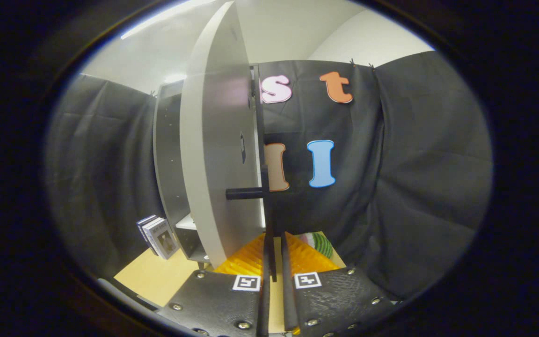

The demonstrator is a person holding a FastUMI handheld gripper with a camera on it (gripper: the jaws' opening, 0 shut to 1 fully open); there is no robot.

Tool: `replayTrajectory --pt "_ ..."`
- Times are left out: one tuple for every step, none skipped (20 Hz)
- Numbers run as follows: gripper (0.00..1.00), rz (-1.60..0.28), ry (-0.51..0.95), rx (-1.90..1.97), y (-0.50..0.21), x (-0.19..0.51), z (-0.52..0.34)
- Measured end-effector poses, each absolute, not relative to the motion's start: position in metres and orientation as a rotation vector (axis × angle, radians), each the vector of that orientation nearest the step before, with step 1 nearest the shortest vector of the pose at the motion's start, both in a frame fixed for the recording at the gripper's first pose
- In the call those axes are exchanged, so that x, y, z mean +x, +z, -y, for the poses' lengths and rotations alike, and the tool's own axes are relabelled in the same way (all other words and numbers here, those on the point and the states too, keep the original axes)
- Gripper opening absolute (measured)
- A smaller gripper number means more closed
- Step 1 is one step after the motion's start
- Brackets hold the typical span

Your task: Open the shoe cabinet door, grab the shoes and put them into the shoe cabinet, then close the shoe cabinet door.

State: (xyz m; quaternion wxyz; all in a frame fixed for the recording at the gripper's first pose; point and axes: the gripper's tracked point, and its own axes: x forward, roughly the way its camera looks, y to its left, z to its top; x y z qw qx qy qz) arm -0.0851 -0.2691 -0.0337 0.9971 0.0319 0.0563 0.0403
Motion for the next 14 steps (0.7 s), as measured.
replayTrajectory --pt "0.12 -0.116 0.089 0.062 -0.034 -0.085 0.270" --pt "0.12 -0.116 0.094 0.058 -0.034 -0.085 0.270" --pt "0.12 -0.109 0.088 0.046 -0.032 -0.088 0.273" --pt "0.12 -0.089 0.080 0.032 -0.028 -0.092 0.278" --pt "0.13 -0.069 0.084 0.028 -0.021 -0.098 0.279" --pt "0.15 -0.056 0.082 0.023 -0.019 -0.104 0.280" --pt "0.15 -0.049 0.073 0.017 -0.017 -0.108 0.281" --pt "0.15 -0.048 0.048 0.010 -0.017 -0.114 0.284" --pt "0.15 -0.048 0.033 0.014 -0.015 -0.121 0.286" --pt "0.15 -0.045 0.022 0.025 -0.012 -0.129 0.282" --pt "0.15 -0.036 0.016 0.032 -0.008 -0.138 0.278" --pt "0.15 -0.021 0.019 0.035 -0.004 -0.146 0.270" --pt "0.15 -0.003 0.028 0.031 0.000 -0.154 0.259" --pt "0.15 0.006 0.039 0.023 0.000 -0.160 0.247"
